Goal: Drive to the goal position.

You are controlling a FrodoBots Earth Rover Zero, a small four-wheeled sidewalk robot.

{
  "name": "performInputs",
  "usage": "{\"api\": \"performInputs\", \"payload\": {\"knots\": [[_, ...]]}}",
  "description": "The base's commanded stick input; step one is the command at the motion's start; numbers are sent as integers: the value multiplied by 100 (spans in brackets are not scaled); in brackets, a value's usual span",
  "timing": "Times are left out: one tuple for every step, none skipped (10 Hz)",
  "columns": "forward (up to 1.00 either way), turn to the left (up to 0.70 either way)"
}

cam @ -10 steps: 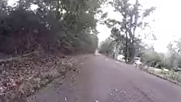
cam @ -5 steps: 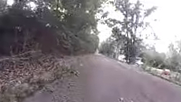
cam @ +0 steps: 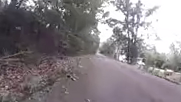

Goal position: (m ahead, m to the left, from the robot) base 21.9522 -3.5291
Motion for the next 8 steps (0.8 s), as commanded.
{"api": "performInputs", "payload": {"knots": [[70, -12], [70, -8], [70, 0], [70, 0], [70, 0], [70, 0], [70, 0], [70, 0]]}}
